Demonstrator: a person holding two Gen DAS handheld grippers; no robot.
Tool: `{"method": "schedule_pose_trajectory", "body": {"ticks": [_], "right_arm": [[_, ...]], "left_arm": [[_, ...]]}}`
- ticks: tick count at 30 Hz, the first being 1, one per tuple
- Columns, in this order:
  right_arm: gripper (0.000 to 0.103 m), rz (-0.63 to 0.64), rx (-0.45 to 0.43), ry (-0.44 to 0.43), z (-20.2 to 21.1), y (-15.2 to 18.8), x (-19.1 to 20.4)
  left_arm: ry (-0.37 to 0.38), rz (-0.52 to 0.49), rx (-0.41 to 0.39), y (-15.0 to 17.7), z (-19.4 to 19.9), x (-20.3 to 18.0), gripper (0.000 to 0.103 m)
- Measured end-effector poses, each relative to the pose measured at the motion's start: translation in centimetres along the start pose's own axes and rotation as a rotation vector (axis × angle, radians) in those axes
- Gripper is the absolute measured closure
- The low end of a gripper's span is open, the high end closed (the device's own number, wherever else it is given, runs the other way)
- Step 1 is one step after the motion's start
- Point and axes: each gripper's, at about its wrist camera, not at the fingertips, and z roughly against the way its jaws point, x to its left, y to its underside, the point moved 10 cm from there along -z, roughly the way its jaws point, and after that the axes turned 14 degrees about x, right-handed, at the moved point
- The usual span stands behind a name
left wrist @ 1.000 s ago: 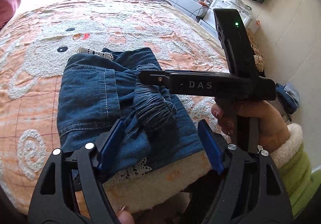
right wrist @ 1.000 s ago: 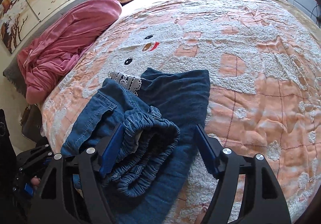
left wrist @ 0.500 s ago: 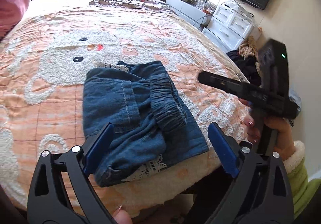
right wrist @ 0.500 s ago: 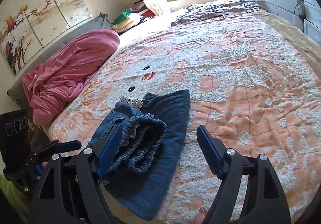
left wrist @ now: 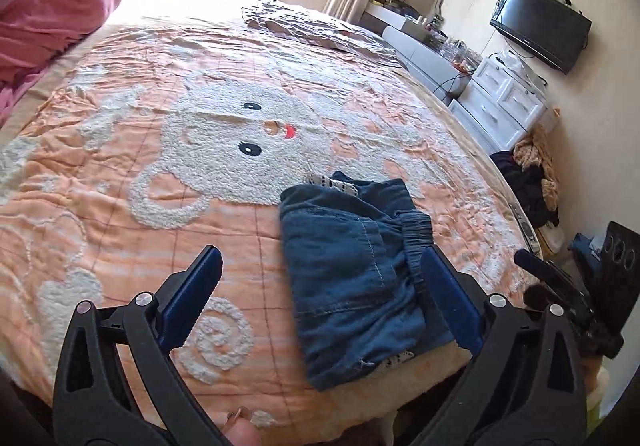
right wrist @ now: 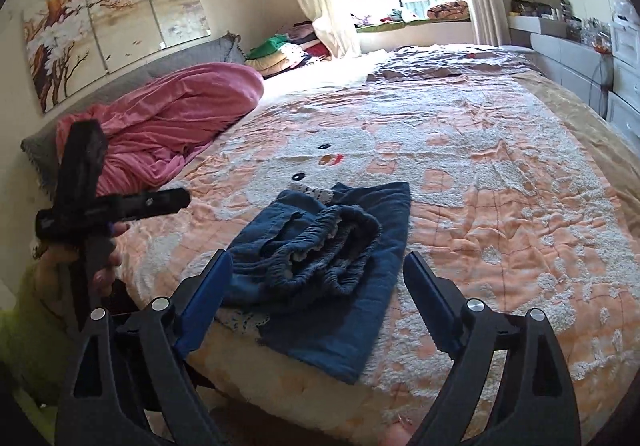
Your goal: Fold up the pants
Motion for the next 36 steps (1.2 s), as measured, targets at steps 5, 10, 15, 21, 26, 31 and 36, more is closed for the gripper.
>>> {"method": "schedule_pose_trajectory", "body": {"ticks": [5, 10, 15, 21, 26, 31, 36], "right_arm": [[0.027, 0.173, 0.037, 0.083, -1.8, 0.9, 4.7], [0.034, 0.382, 0.085, 0.043, -4.1, 2.8, 10.0], [0.046, 0.560, 0.119, 0.119, -7.1, 3.8, 12.0], [0.068, 0.666, 0.139, 0.213, -9.9, 2.7, 11.3], [0.100, 0.701, 0.242, 0.152, -11.0, 4.1, 10.9], [0.100, 0.682, 0.275, 0.135, -9.3, 5.7, 9.4], [0.100, 0.586, 0.265, 0.096, -9.6, 6.7, 8.2]], "left_arm": [[0.002, -0.045, 0.025, -1.3, -1.4, -0.1, 0.010], [0.063, -0.094, 0.138, -1.7, -4.7, -1.4, 0.020], [0.056, -0.149, 0.228, -1.8, -7.9, -2.3, 0.042], [0.015, -0.179, 0.294, -1.7, -11.0, -2.3, 0.046], [-0.010, -0.188, 0.314, -1.7, -12.6, -2.1, 0.046], [-0.006, -0.195, 0.308, -1.7, -12.8, -2.3, 0.046], [-0.010, -0.196, 0.296, -1.7, -12.8, -2.5, 0.045]]}}
